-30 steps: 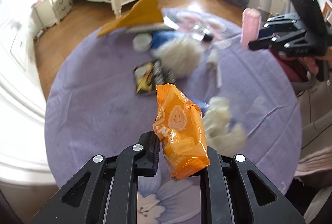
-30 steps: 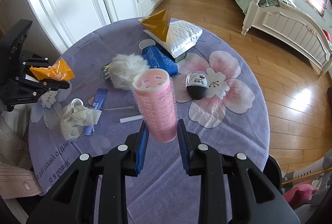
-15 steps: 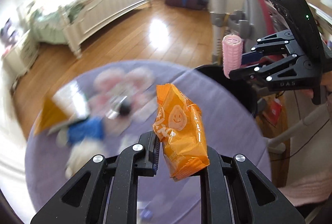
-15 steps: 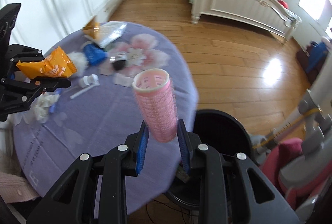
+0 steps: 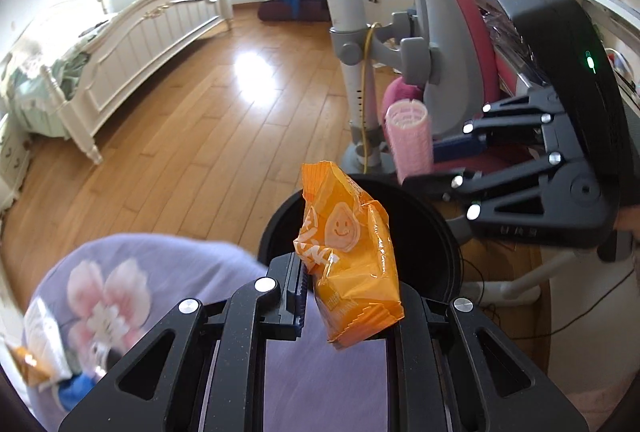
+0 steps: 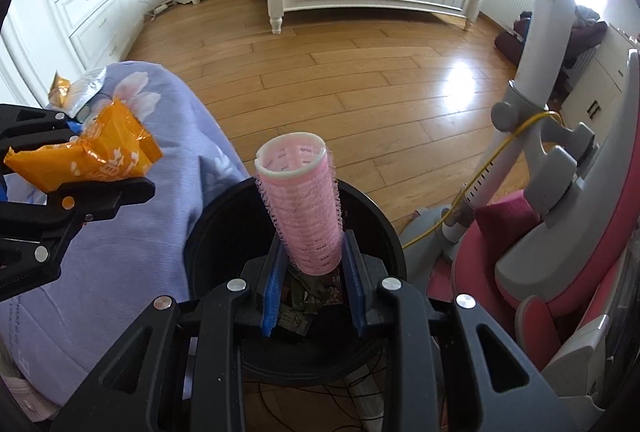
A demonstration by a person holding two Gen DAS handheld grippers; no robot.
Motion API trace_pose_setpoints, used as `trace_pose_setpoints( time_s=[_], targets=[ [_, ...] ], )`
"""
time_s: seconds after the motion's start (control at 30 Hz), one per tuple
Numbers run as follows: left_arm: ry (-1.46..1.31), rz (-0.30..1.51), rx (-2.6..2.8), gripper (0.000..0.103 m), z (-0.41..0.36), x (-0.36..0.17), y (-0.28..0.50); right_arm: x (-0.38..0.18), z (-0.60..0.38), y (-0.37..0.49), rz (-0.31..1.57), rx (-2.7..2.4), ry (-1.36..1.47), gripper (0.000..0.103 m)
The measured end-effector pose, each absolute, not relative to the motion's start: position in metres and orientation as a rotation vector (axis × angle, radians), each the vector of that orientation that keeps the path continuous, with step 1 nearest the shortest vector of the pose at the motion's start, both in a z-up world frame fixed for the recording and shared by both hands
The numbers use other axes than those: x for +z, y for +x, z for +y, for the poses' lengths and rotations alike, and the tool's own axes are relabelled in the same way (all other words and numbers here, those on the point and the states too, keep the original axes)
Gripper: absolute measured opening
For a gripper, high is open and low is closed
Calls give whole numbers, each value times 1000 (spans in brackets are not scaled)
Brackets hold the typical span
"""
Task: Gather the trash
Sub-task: 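Carry the orange snack bag and pink curler over the black bin and open both tools, then grasp the white fluffy pompom with the left tool while the right tool grasps the white spray nozzle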
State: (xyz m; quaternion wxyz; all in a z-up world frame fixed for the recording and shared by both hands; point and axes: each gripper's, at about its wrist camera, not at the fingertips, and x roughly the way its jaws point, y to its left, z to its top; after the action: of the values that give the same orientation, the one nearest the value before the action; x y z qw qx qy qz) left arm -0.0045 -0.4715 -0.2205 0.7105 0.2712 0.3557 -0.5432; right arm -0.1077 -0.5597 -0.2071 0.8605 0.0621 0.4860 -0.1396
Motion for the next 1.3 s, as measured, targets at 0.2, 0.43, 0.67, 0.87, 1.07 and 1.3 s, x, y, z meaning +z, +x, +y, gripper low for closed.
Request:
trace_pose_setpoints(
  time_s=[0.2,0.43,0.67,0.87,1.07,1.3],
  targets=[
    [624,851,-1206,17,-511,-243,0,-226,-570,-101,1047,-316,157,28],
    [631,880,-1169,40,-518,-256,7,-232,-576,-97,1060,-344,157,31],
    [597,862,-1166,49,-501,-244,11,-229,-568,-94,1066,-351,143,42],
    [535,844,-1131,48,-459,-222,18,-210,-550,-90,1020,-335,111,66],
    [551,828,-985,48,-350,-207,37,-189,-484,-55,984,-135,31,66],
    [540,930,-793,57,-200,-215,58,-197,-378,12,1009,116,-120,64]
  ],
)
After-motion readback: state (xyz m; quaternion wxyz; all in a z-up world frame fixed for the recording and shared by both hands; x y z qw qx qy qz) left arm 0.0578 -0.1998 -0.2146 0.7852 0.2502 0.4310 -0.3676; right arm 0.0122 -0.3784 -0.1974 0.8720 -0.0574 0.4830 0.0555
